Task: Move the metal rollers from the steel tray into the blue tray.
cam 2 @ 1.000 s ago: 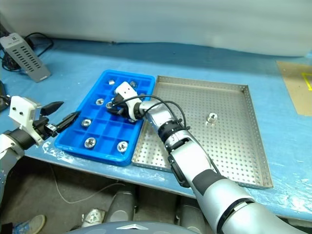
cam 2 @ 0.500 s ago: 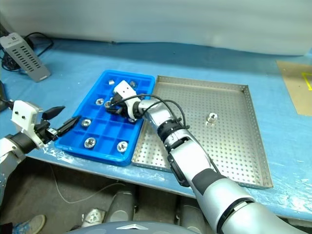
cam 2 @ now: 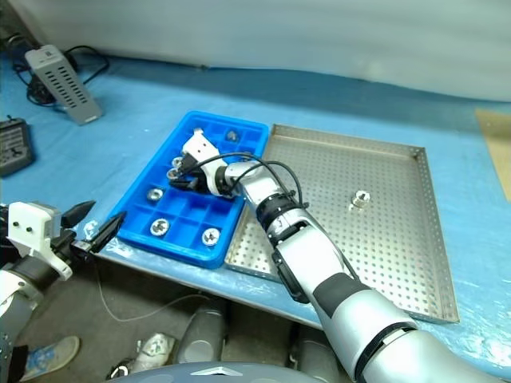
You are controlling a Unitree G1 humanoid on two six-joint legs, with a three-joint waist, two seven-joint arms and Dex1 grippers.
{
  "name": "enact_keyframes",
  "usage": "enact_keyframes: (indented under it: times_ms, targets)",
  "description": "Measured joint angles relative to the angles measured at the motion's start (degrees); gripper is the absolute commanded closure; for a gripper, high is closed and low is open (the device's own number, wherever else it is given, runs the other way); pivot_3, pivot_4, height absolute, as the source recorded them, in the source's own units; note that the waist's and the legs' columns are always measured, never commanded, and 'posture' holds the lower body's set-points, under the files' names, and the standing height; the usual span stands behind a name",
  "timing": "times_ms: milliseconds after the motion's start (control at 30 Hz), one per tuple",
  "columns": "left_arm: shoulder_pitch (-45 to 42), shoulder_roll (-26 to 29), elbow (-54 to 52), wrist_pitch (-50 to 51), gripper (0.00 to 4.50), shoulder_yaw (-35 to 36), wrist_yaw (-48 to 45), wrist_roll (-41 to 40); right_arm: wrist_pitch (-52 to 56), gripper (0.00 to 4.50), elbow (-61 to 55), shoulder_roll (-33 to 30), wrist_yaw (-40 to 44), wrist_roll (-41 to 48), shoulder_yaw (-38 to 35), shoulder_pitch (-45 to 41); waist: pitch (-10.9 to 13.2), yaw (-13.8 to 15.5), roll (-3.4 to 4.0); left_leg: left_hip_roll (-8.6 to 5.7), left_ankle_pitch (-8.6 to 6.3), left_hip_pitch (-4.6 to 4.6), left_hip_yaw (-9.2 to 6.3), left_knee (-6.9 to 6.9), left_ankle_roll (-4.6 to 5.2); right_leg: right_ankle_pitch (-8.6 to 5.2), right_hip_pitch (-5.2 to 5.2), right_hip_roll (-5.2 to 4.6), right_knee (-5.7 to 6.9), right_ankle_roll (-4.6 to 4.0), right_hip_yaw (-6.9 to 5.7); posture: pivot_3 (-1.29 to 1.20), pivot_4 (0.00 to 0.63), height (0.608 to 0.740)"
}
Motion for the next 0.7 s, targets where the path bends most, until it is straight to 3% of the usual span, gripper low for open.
enact_keyframes:
  times_ms: [433, 700]
  targets:
    - [4.3, -2.0, -3.4, -0.9, 1.01, 2.0, 1.9, -0.3, -2.3, 2.91, 4.7, 0.4, -2.6, -0.1, -1.9, -5.2, 0.2, 7.5, 0.33, 0.14, -0.03, 0.06, -0.04, -0.05, -0.02, -0.25, -0.08, 0.04, 0.01, 0.45, 0.15, 0.65, 0.150, 0.740]
    - [-2.7, 1.4, 0.1, -0.7, 1.01, -0.5, 0.6, -0.4, -2.3, 2.91, 6.0, 0.4, -4.6, -0.6, -2.8, -5.5, 0.3, 8.1, 0.52, 0.07, -0.03, 0.10, -0.08, -0.03, -0.03, -0.24, -0.09, 0.06, 0.12, 0.48, 0.23, 0.52, 0.150, 0.740]
